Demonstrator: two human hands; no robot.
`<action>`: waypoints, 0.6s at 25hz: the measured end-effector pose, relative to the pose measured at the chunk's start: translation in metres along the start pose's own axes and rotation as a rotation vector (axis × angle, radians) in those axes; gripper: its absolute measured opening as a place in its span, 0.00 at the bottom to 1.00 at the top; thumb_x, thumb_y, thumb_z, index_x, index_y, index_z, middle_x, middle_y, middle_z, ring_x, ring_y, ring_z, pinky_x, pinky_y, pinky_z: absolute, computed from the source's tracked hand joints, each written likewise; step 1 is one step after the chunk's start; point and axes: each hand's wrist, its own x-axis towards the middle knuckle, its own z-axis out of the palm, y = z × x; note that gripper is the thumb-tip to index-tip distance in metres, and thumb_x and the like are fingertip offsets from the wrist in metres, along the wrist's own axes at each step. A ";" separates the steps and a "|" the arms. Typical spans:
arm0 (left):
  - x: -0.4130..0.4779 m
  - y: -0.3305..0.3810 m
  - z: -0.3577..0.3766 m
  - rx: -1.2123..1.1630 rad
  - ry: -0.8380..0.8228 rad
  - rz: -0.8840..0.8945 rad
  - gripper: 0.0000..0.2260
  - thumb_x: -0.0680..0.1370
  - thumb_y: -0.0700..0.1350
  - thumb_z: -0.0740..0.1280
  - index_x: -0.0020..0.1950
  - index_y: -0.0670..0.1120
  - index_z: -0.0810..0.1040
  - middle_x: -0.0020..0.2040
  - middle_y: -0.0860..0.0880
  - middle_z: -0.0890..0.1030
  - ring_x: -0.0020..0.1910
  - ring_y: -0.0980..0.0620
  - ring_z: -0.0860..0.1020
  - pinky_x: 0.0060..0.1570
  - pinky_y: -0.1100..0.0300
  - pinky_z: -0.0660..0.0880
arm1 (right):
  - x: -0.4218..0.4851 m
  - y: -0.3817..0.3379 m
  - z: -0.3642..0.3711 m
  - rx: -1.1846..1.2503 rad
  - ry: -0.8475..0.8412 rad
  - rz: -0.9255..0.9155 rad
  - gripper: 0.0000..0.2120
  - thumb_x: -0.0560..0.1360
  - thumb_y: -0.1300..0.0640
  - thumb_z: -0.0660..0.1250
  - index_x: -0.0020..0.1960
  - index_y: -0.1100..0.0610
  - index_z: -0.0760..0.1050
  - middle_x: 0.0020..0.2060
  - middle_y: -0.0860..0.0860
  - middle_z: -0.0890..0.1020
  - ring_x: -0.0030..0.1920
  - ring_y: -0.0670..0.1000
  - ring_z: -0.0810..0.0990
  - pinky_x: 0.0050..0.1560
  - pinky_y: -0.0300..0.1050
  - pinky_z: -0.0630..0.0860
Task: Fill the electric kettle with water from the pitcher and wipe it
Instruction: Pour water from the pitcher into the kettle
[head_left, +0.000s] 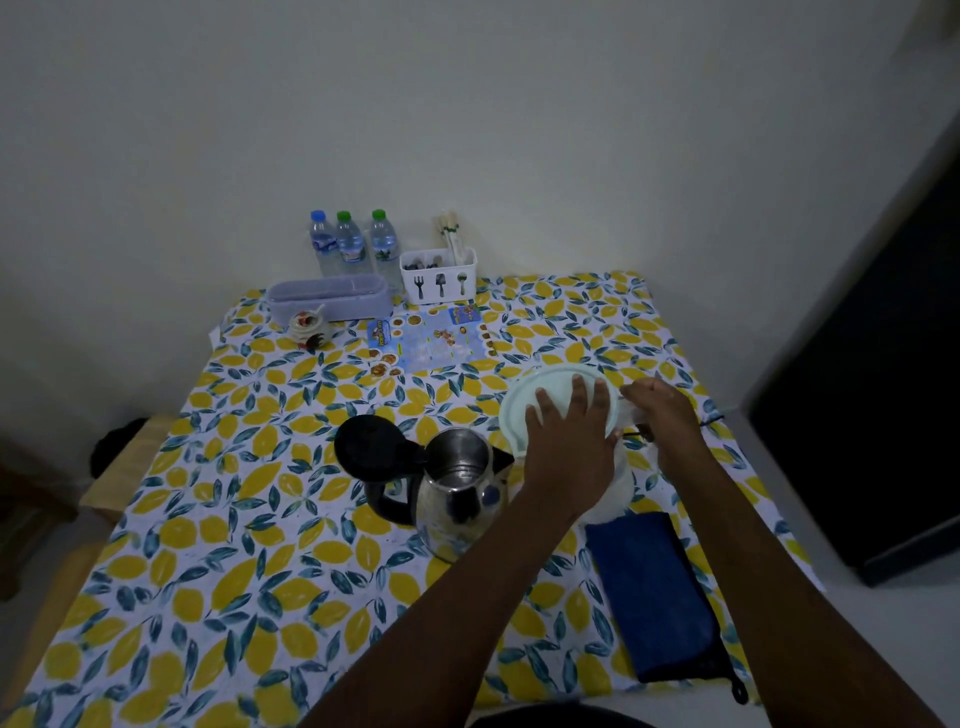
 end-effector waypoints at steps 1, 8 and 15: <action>0.005 0.006 0.005 0.019 -0.019 0.016 0.28 0.83 0.54 0.50 0.78 0.47 0.43 0.80 0.42 0.49 0.75 0.27 0.49 0.72 0.32 0.51 | 0.005 0.007 -0.007 0.038 0.018 0.022 0.07 0.71 0.54 0.69 0.35 0.54 0.77 0.25 0.49 0.75 0.22 0.45 0.70 0.21 0.37 0.65; 0.057 0.050 0.040 0.030 -0.172 0.252 0.31 0.81 0.57 0.57 0.79 0.48 0.48 0.80 0.46 0.51 0.76 0.30 0.49 0.72 0.34 0.54 | 0.045 0.056 -0.082 0.090 0.141 0.126 0.10 0.74 0.53 0.68 0.36 0.55 0.75 0.20 0.48 0.72 0.18 0.45 0.66 0.19 0.36 0.62; 0.108 0.085 0.084 -0.023 -0.178 0.414 0.31 0.80 0.56 0.60 0.78 0.44 0.52 0.80 0.44 0.52 0.78 0.38 0.49 0.74 0.42 0.54 | 0.090 0.083 -0.152 0.182 0.206 0.085 0.09 0.72 0.57 0.68 0.34 0.51 0.76 0.26 0.51 0.74 0.21 0.43 0.69 0.20 0.33 0.64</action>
